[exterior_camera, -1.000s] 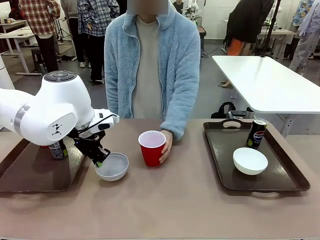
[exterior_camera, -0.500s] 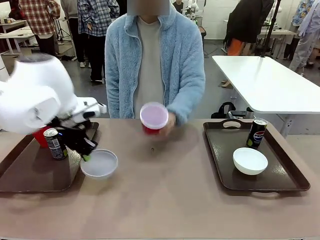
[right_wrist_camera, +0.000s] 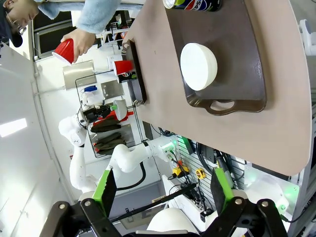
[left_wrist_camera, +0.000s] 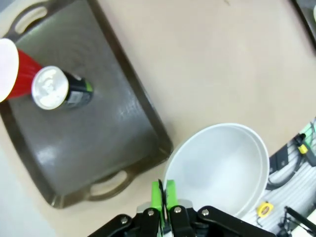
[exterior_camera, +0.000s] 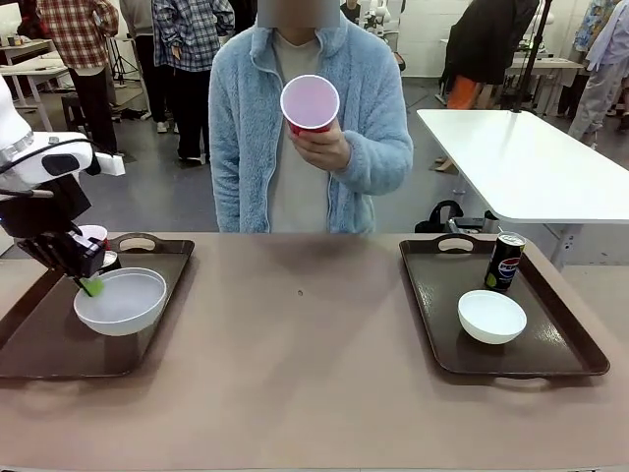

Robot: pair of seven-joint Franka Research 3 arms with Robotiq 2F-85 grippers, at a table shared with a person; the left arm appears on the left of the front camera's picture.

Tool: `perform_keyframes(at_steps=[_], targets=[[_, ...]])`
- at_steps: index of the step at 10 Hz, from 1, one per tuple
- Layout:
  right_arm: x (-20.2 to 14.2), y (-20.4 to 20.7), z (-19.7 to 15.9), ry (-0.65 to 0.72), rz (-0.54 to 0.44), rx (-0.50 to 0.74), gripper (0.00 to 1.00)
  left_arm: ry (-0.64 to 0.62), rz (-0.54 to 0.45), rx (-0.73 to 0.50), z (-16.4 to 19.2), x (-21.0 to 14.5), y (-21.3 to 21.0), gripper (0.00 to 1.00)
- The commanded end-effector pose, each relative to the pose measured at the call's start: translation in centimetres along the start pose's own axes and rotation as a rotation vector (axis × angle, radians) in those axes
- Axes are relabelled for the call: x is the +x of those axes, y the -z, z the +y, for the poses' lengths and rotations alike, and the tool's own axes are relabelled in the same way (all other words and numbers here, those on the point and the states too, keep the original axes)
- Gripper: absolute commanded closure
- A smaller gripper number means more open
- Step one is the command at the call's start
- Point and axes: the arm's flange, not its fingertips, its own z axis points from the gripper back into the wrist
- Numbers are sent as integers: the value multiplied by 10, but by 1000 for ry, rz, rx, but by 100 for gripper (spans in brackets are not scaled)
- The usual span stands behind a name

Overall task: Prepare tableware on both trays.
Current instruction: Pick up a Picnic Bowl from the table and place it on a Handle tray.

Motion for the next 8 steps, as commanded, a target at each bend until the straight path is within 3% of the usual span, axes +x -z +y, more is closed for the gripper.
perform_keyframes(at_steps=[1,5,8], targets=[[-4,1,-1,-5,8,1,0,-8,28,20,0,0,14,100],[-4,1,-1,-5,8,1,0,-7,8,2,2,1,3,96],[-4,1,-1,-5,8,1,0,-93,-22,-5,61,-4,-7,96]])
